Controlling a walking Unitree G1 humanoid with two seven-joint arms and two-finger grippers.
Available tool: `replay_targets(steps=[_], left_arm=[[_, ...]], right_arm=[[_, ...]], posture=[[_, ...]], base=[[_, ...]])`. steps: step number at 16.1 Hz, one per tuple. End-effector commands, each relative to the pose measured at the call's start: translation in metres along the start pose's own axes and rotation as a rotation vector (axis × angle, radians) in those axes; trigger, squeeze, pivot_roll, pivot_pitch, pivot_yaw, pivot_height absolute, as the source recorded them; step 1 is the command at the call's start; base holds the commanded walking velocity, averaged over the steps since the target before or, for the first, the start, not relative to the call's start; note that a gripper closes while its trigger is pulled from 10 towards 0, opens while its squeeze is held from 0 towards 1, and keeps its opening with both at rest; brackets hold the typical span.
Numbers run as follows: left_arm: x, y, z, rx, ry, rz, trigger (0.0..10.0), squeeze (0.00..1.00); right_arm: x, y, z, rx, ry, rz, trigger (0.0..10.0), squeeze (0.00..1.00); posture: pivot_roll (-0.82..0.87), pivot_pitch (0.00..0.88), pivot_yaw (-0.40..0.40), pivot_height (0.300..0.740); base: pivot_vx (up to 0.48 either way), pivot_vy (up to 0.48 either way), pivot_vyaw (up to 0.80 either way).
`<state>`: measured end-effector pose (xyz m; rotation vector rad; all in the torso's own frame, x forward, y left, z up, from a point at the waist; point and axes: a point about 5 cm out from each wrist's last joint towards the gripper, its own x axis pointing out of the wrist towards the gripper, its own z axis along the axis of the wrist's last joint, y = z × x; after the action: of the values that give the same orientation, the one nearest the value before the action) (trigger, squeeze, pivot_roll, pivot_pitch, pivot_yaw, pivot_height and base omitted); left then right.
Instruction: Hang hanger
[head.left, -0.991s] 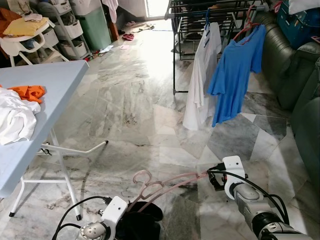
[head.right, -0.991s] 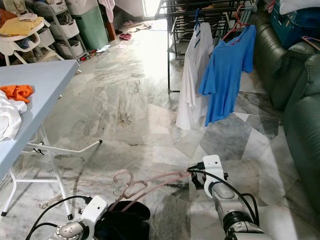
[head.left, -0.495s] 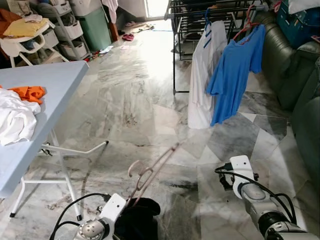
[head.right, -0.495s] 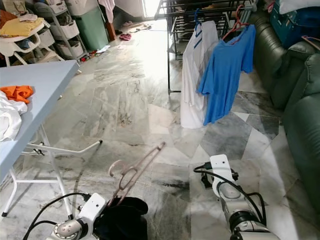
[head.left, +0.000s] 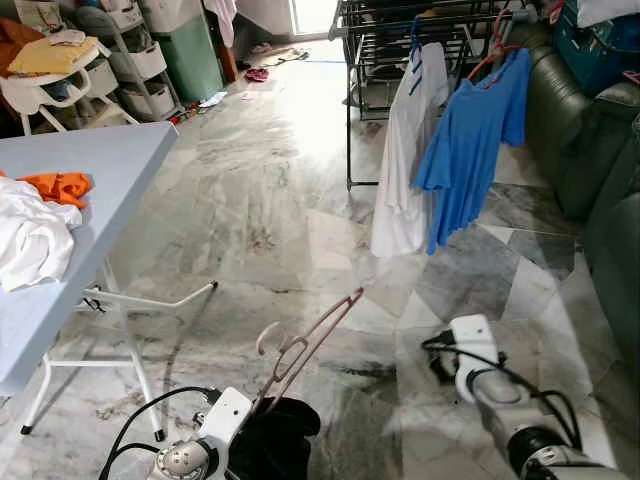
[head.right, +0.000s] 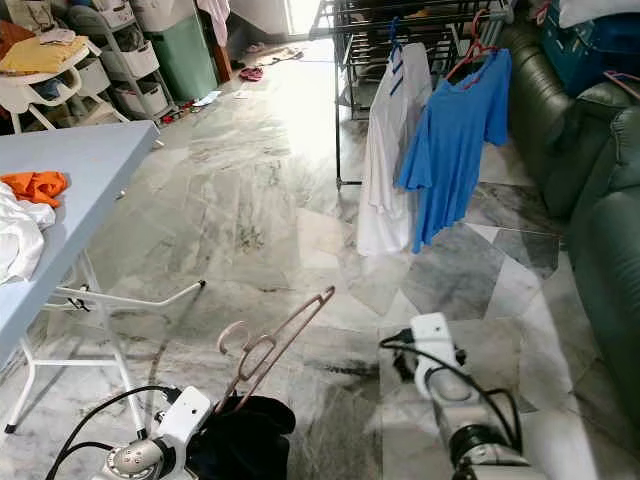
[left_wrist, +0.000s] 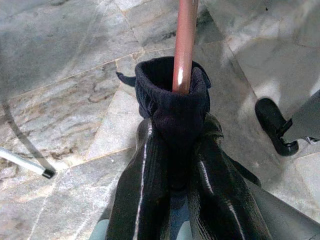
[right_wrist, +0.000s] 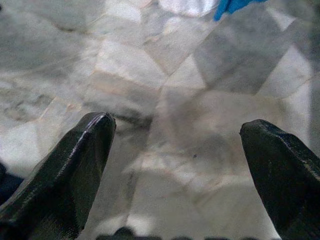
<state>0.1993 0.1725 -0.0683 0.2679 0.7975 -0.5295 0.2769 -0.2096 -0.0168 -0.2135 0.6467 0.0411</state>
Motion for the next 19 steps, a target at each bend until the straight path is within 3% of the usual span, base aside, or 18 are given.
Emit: replay_targets(steps=[1,3,9,10,11,15,19], left_arm=[[0.0,0.008,0.01,-0.002,-0.041,0.036,10.0,0.0],[0.004,0.01,0.024,-0.017,-0.099,0.052,10.0,0.0],[0.009,0.018,0.069,-0.038,-0.259,0.032,10.0,0.0],[0.01,0.017,0.073,-0.039,-0.269,0.012,10.0,0.0],[0.011,0.016,0.071,-0.04,-0.254,0.013,10.0,0.0],[0.016,0.007,0.06,-0.14,-0.182,0.037,10.0,0.0],[0.02,-0.004,0.095,-0.159,-0.311,-0.116,10.0,0.0]], right_arm=[[-0.001,0.011,-0.009,-0.012,0.042,0.052,10.0,1.0],[-0.006,0.027,-0.028,-0.04,0.106,0.161,10.0,1.0],[-0.011,0.046,-0.044,-0.018,0.151,0.258,10.0,1.0],[-0.013,0.05,-0.048,-0.015,0.162,0.271,10.0,0.83],[-0.013,0.052,-0.05,-0.008,0.168,0.276,10.0,0.0],[-0.014,0.063,-0.052,-0.019,0.164,0.273,10.0,0.0],[-0.008,0.066,-0.028,0.0,0.053,0.27,10.0,0.0]], posture=[[-0.18,0.0,0.144,0.74],[-0.17,0.0,0.144,0.74],[-0.16,0.0,0.151,0.74],[-0.16,0.0,0.149,0.74],[-0.16,0.0,0.148,0.74],[-0.16,0.0,0.142,0.74],[-0.15,0.0,0.135,0.74]], base=[[0.0,0.0,0.0],[0.0,0.0,0.0],[0.0,0.0,0.0],[0.0,0.0,0.0],[0.0,0.0,0.0],[0.0,0.0,0.0],[0.0,0.0,0.0]])
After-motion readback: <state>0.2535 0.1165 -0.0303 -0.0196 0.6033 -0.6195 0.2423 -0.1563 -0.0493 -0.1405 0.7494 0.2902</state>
